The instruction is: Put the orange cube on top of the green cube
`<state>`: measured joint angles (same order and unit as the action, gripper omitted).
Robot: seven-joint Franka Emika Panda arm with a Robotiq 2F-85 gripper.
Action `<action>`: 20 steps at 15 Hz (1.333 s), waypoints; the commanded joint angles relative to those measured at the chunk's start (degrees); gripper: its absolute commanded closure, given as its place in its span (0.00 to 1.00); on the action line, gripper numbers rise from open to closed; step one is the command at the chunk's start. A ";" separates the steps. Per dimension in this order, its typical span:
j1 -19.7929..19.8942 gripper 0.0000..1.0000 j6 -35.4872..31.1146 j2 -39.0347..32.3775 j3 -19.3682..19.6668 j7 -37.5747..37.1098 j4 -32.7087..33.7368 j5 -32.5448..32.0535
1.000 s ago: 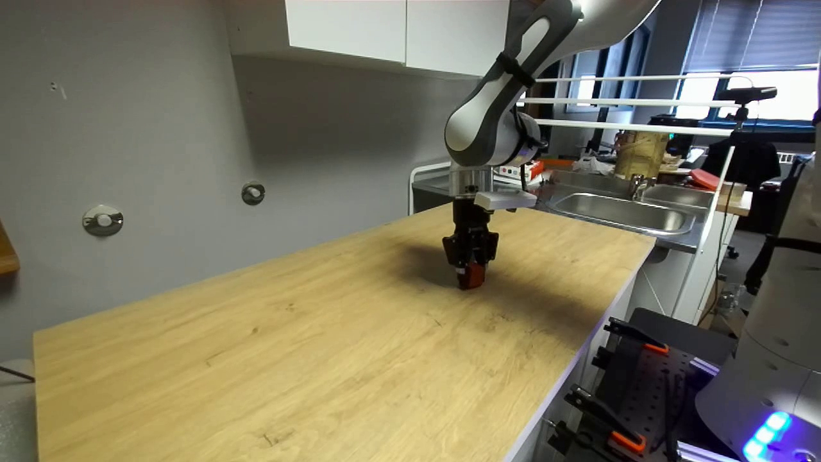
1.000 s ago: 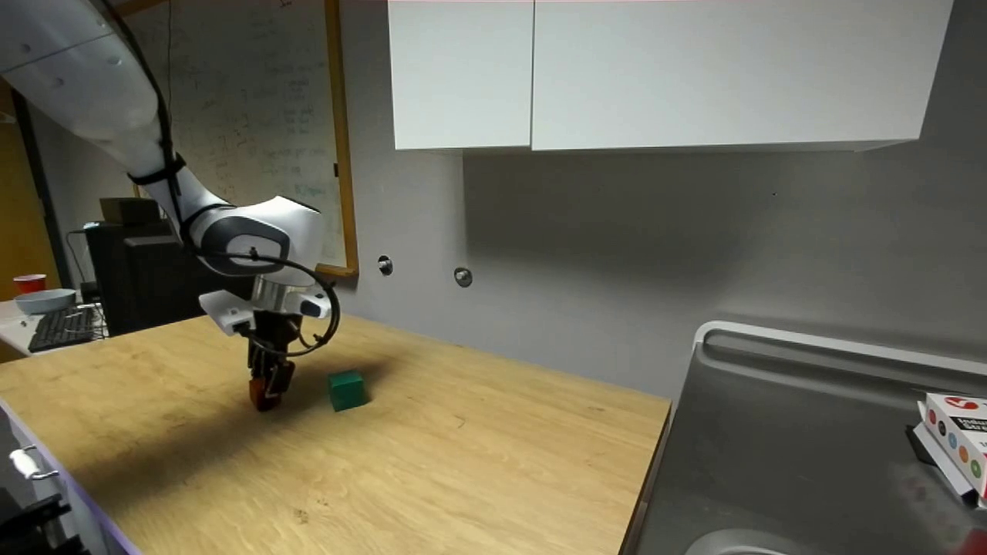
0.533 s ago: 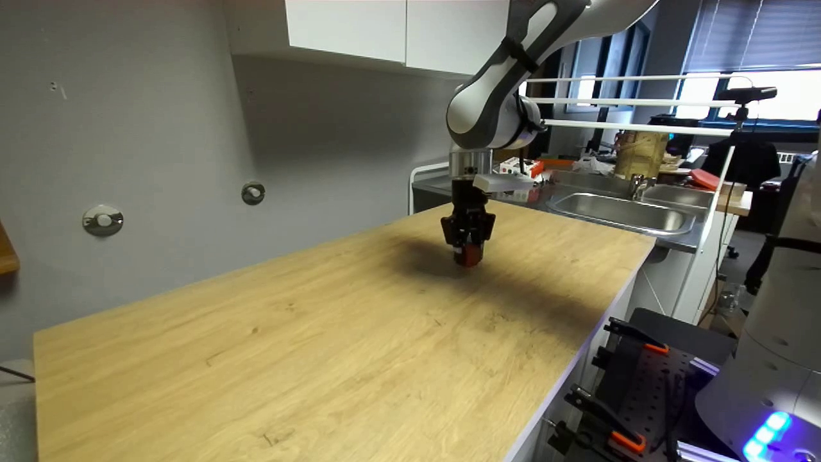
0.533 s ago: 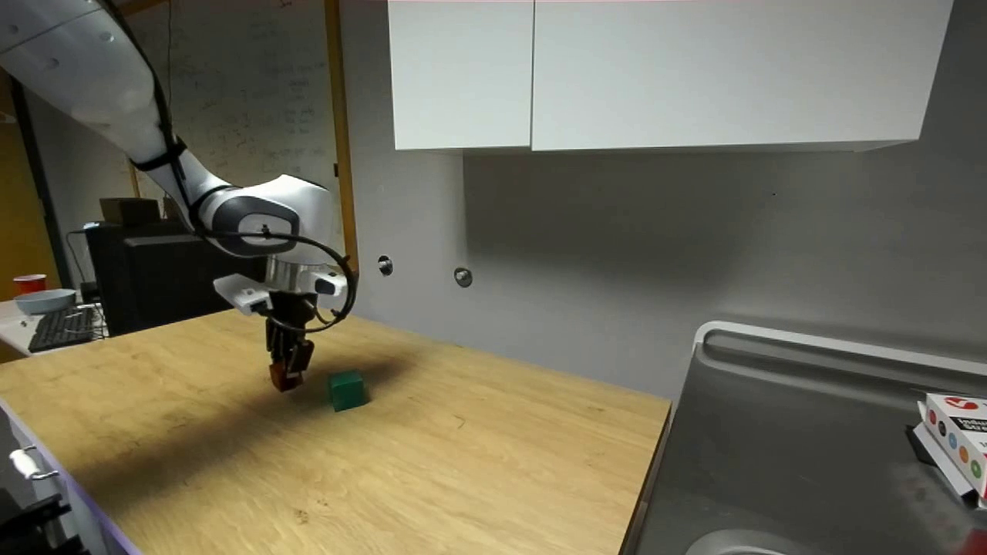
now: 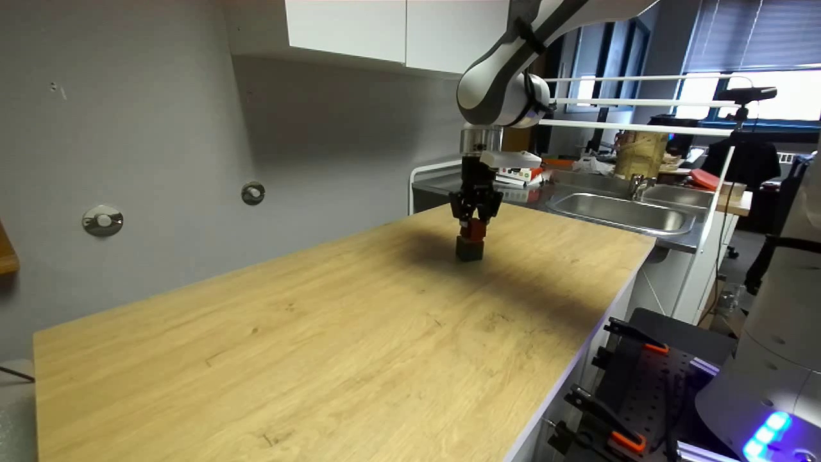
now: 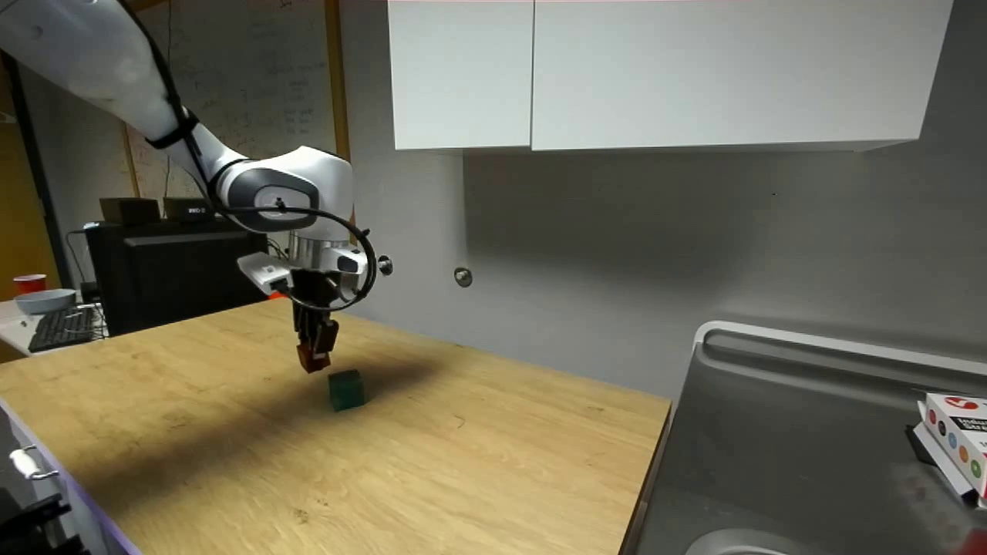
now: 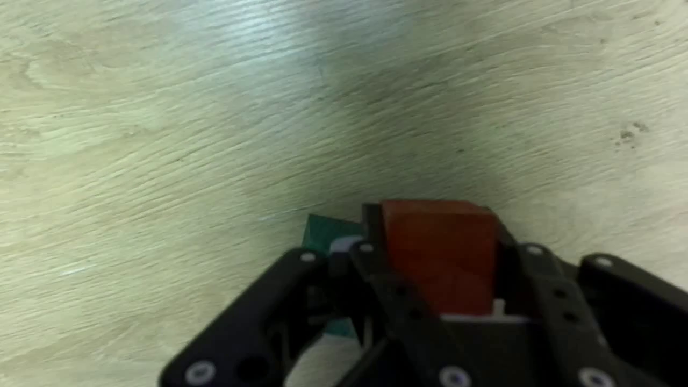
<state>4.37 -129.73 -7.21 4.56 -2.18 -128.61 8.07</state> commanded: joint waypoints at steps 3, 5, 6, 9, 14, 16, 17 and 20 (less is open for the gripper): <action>1.21 0.80 3.18 -0.35 0.98 -0.86 3.26 -0.45; 1.50 0.80 3.75 -1.26 1.19 -0.78 4.27 -0.35; 1.62 0.80 4.15 -1.76 1.26 -0.77 4.78 -0.34; 1.86 0.80 4.83 -3.47 1.25 -0.59 6.18 -0.15; 2.11 0.80 5.68 -7.01 1.12 -0.32 9.15 0.04; 2.20 0.80 6.18 -8.15 1.10 -0.30 10.35 0.06; 2.26 0.55 6.52 -8.63 1.12 -0.27 10.96 0.04; 2.44 0.26 7.30 -9.55 1.15 -0.27 12.21 0.13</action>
<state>6.38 -124.91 -15.61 5.72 -2.18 -119.18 8.09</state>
